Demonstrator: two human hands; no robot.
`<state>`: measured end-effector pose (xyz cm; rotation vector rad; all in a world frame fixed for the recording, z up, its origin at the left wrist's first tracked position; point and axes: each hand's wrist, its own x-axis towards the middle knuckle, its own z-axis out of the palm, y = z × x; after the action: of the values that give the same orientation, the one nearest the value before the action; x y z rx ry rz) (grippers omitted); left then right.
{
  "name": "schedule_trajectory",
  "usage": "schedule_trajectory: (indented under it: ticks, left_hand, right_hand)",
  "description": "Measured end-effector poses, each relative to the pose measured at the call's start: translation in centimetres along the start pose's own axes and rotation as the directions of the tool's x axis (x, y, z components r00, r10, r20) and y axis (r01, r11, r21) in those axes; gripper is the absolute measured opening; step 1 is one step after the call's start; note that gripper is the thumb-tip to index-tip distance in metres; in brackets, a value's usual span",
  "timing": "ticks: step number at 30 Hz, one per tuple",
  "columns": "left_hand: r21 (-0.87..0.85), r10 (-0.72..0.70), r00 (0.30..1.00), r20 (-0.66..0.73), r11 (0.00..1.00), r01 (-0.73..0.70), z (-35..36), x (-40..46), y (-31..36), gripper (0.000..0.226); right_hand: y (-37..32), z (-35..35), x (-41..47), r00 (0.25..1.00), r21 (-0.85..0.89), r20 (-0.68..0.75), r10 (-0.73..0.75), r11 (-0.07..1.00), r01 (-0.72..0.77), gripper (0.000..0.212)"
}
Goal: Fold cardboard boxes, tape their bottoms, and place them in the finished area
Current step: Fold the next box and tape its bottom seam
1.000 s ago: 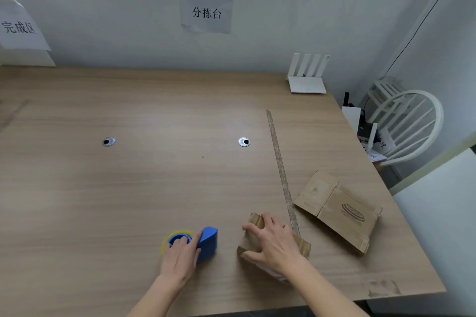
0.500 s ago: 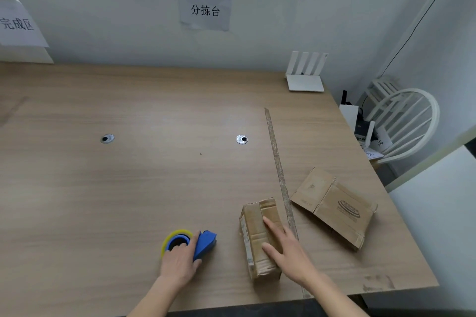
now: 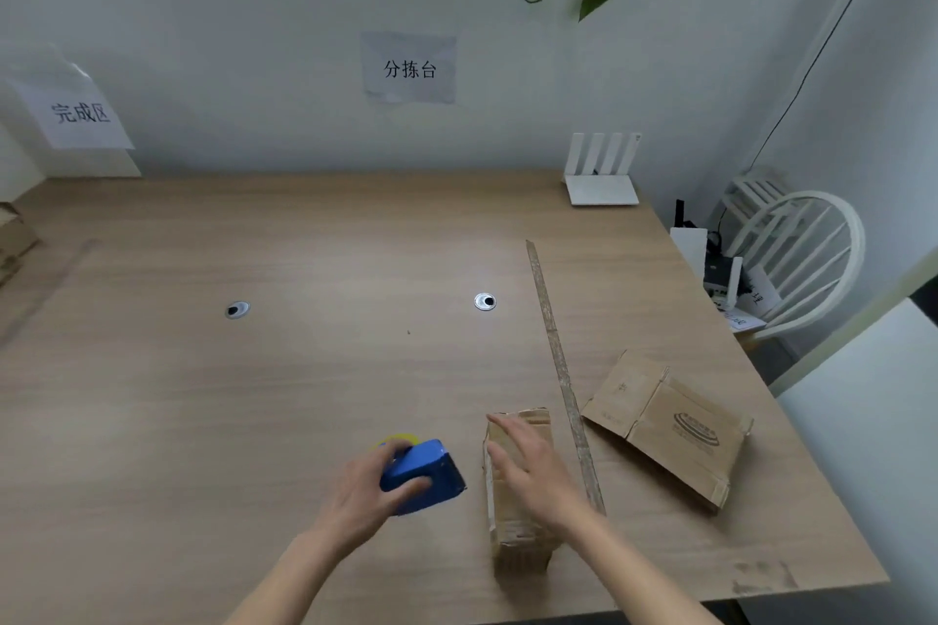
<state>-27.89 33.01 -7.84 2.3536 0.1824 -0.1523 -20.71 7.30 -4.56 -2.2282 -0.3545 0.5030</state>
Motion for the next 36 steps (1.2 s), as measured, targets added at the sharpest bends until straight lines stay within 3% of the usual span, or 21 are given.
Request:
schedule_trajectory:
  ticks: [2, 5, 9, 12, 16, 23, 28, 32, 36]
  left_hand:
    - [0.029, 0.096, 0.995, 0.005, 0.995, -0.096, -1.2, 0.3, 2.0, 0.043]
    - [0.079, 0.168, 0.986, -0.005, 0.983, -0.167, -2.5, 0.7, 3.6, 0.048]
    - [0.135, 0.238, 0.971, -0.011, 0.963, -0.235, -3.5, 1.1, 4.5, 0.052]
    - [0.147, 0.248, 0.968, -0.031, 0.959, -0.241, -3.8, 1.3, 4.8, 0.048]
    - [0.127, 0.259, 0.966, -0.007, 0.958, -0.256, -3.9, 1.5, 5.3, 0.042]
    - [0.138, 0.275, 0.961, 0.007, 0.952, -0.273, -3.5, 1.5, 6.0, 0.044]
    - [0.131, 0.297, 0.955, 0.024, 0.946, -0.297, -3.2, 1.7, 6.7, 0.042]
    - [0.14, 0.297, 0.953, 0.06, 0.943, -0.302, -3.2, 1.8, 7.3, 0.043]
    - [0.267, 0.299, 0.948, 0.107, 0.91, -0.317, -2.8, 2.1, 7.9, 0.055]
  right_hand:
    - [-2.2, 0.0, 1.1, 0.988, 0.279, 0.149, 0.036, 0.957, -0.077, 0.053]
    - [-3.8, -0.8, 2.0, 0.974, 0.362, 0.224, 0.024, 0.926, -0.107, 0.047]
    - [-4.1, -1.4, 2.0, 0.986, 0.44, 0.169, -0.003, 0.895, -0.073, 0.027]
    - [-4.0, -1.5, 1.8, 0.996, 0.516, 0.086, 0.021, 0.854, -0.063, 0.025]
    - [-3.9, -1.9, 1.4, 0.999, 0.526, 0.018, 0.028, 0.85, -0.033, 0.019]
    - [-3.0, -3.1, 0.4, 0.991, 0.601, 0.132, 0.025, 0.793, -0.1, 0.032]
    - [-2.1, -3.5, 0.6, 0.99, 0.648, 0.124, 0.061, 0.751, -0.127, 0.028]
    - [-1.8, -3.5, 0.7, 0.993, 0.579, 0.003, 0.116, 0.809, -0.096, 0.017]
    - [-1.5, -3.2, 0.3, 0.981, 0.468, -0.082, 0.176, 0.876, -0.118, 0.004]
